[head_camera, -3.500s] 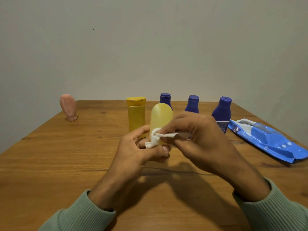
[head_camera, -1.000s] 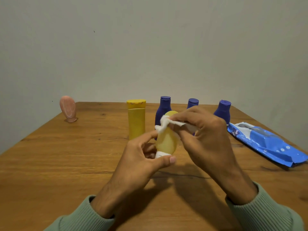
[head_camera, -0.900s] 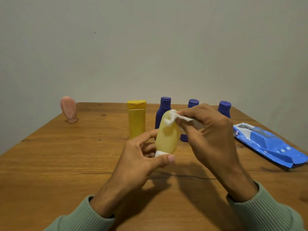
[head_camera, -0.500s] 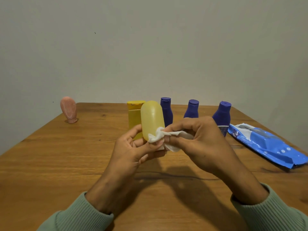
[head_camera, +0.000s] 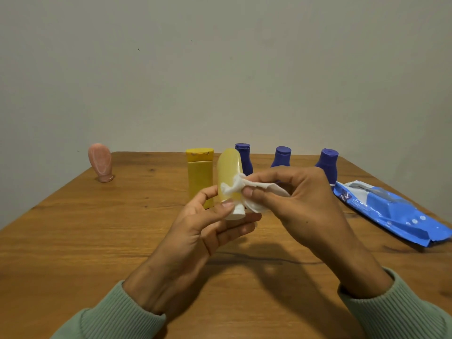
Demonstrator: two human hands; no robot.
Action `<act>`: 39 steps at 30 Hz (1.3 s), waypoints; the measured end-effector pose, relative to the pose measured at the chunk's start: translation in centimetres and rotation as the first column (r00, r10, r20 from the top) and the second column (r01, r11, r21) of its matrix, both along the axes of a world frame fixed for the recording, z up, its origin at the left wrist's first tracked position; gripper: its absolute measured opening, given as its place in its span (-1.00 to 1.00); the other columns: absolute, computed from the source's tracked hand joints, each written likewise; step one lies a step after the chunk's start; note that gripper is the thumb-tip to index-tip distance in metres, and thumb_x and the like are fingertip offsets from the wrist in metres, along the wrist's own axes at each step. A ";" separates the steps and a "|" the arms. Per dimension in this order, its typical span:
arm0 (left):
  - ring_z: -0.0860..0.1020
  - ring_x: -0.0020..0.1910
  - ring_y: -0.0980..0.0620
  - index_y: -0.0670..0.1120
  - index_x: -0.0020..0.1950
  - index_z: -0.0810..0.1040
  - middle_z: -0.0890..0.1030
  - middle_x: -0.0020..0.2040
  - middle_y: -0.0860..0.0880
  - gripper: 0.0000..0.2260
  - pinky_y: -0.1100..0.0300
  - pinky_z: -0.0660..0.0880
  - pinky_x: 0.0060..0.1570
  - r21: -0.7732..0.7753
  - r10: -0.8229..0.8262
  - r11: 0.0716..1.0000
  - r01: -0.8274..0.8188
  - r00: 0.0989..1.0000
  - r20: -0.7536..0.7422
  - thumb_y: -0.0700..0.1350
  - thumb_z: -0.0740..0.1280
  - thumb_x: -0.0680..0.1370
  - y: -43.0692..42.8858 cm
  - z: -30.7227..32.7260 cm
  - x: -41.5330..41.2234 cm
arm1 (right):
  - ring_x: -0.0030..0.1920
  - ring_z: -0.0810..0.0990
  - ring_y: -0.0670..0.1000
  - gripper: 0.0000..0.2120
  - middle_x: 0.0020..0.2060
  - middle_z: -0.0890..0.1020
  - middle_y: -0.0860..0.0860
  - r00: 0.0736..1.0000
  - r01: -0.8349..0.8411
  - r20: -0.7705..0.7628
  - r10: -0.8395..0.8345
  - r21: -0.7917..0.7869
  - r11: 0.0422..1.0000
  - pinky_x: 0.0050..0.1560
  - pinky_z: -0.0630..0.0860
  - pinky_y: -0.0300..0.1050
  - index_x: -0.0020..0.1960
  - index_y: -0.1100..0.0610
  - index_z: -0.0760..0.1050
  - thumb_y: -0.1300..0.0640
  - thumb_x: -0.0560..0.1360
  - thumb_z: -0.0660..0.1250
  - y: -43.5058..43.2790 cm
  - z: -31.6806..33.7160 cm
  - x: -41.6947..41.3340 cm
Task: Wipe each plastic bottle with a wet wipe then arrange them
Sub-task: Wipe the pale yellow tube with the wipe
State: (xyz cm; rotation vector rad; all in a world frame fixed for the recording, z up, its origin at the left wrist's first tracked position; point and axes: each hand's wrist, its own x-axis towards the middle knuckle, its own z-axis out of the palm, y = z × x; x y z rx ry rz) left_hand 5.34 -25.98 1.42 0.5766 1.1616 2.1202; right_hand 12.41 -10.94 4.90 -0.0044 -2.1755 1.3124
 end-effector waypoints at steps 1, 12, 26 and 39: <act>0.64 0.09 -0.24 -0.12 0.37 0.42 0.63 0.17 -0.25 -0.51 -0.01 0.62 0.04 -0.002 -0.011 1.000 0.011 1.000 -0.020 -0.19 0.41 0.45 0.0 -0.1 0.0 | -0.08 0.58 -0.26 -0.84 -0.18 0.65 -0.20 1.000 0.003 -0.014 -0.003 0.004 1.000 -0.23 0.51 -0.42 -0.09 -0.10 0.62 0.12 0.38 0.46 0.0 0.0 0.0; 0.59 -0.16 -0.09 -0.13 0.04 0.67 0.65 -0.08 -0.15 -0.70 0.12 0.61 -0.17 -0.076 0.105 0.990 -0.116 0.985 -0.135 -0.30 0.42 0.33 0.5 -0.2 0.4 | -0.04 0.55 -0.24 -0.81 -0.10 0.63 -0.18 0.999 -0.006 -0.036 0.010 0.101 0.995 -0.17 0.50 -0.44 0.00 -0.03 0.63 0.12 0.39 0.44 -0.4 -0.1 -0.2; 0.59 -0.24 -0.10 -0.22 0.25 0.48 0.62 -0.13 -0.21 -0.57 0.09 0.61 -0.22 -0.007 0.016 1.000 -0.016 0.996 -0.089 -0.27 0.32 0.37 0.2 0.2 0.2 | -0.10 0.60 -0.22 -0.83 -0.17 0.65 -0.19 0.998 -0.036 -0.050 0.042 0.124 0.992 -0.21 0.54 -0.38 -0.08 -0.10 0.62 0.14 0.38 0.45 0.5 0.8 0.4; 0.64 -0.20 -0.09 -0.23 0.24 0.51 0.66 -0.01 -0.28 -0.68 0.11 0.63 -0.12 -0.033 0.008 0.999 -0.010 0.998 -0.069 -0.26 0.34 0.48 0.1 0.0 0.6 | -0.12 0.60 -0.20 -0.85 -0.21 0.65 -0.19 0.998 -0.037 0.063 0.024 0.220 0.975 -0.20 0.56 -0.31 -0.09 -0.10 0.64 0.10 0.37 0.46 1.7 1.4 0.9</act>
